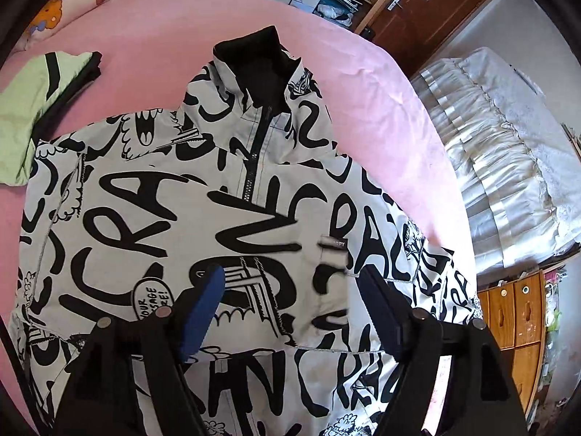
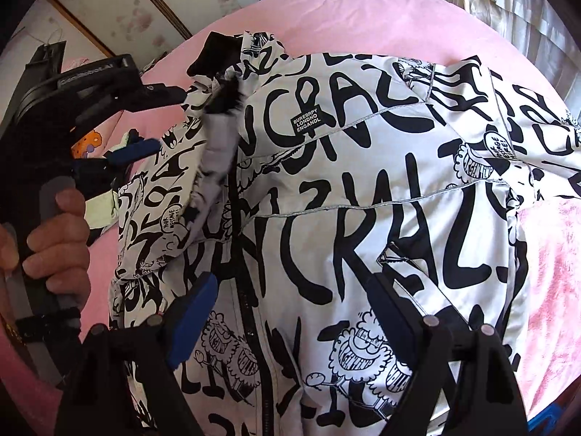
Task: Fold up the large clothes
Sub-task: 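Lift the sleeve with the left gripper and fold it across the jacket body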
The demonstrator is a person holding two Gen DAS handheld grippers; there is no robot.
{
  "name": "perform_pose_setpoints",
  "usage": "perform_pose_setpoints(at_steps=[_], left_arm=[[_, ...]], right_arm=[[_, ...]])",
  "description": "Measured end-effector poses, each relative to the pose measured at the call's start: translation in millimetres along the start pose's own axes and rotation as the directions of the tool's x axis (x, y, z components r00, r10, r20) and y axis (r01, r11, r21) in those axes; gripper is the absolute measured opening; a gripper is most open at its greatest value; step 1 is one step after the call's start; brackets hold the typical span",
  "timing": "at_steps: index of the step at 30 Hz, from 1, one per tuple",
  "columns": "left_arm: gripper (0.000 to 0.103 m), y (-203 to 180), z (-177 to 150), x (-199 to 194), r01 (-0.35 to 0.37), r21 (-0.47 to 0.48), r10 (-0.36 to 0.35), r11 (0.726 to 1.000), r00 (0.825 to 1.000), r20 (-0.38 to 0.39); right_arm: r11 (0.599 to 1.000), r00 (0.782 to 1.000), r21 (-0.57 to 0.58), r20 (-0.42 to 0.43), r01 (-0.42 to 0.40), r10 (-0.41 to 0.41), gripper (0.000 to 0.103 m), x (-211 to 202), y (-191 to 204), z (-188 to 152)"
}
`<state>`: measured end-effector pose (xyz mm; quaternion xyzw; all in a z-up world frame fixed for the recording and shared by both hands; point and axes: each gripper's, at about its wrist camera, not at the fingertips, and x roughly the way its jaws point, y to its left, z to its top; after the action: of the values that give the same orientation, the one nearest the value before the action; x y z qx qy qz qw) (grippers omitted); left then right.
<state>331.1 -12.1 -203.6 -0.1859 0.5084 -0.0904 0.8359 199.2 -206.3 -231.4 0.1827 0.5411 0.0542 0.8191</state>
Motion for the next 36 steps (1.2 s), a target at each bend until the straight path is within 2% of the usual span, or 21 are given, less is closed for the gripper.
perform_pose_setpoints(at_steps=[3,8,13,18,22,26,29,31,33,36], left_arm=[[0.082,12.9,-0.1,-7.8,-0.047,-0.016,0.047,0.999,0.999,-0.006],[0.082,52.7,-4.5,-27.9,-0.148,-0.040,0.148,0.988,0.989,-0.009],[0.082,104.2,-17.0,-46.1,-0.223,-0.083,0.222,0.971,0.975,-0.018],[0.083,162.9,-40.7,-60.8,-0.323,-0.131,0.316,0.937,0.946,-0.070],[0.083,207.1,-63.3,-63.2,-0.405,-0.159,0.385,0.900,0.912,-0.141],[0.083,231.2,-81.4,-59.0,-0.453,-0.139,0.426,0.881,0.885,-0.187],[0.083,243.6,-90.5,-48.5,-0.477,-0.115,0.448,0.871,0.868,-0.214],[0.083,250.0,-94.0,-41.0,-0.487,-0.096,0.458,0.868,0.861,-0.222],[0.083,255.6,-95.3,-33.7,-0.512,-0.076,0.487,0.856,0.846,-0.217],[0.082,268.5,-94.1,-25.0,-0.551,-0.079,0.526,0.830,0.823,-0.214]], right_arm=[[1.000,1.000,0.010,-0.017,-0.007,0.007,0.086,6.4,-3.9,2.6],[0.997,0.997,0.039,-0.017,-0.069,0.070,0.084,19.4,-3.3,14.0],[0.986,0.988,0.085,-0.038,-0.147,0.150,0.068,49.1,2.0,32.6],[0.970,0.983,0.183,-0.058,-0.162,0.175,0.054,81.3,6.7,44.6],[0.950,0.987,0.284,-0.049,-0.132,0.152,0.038,103.1,-0.2,47.0],[0.936,0.994,0.341,-0.040,-0.083,0.103,0.035,116.7,-4.6,50.9],[0.948,0.998,0.315,-0.039,-0.041,0.056,0.035,123.1,-1.1,57.6],[0.952,0.998,0.305,-0.035,-0.030,0.043,0.035,128.0,2.0,62.1],[0.949,0.999,0.313,-0.023,-0.034,0.044,0.034,131.1,1.2,66.0],[0.940,0.999,0.340,0.003,-0.041,0.042,0.014,131.9,-3.1,70.4]])
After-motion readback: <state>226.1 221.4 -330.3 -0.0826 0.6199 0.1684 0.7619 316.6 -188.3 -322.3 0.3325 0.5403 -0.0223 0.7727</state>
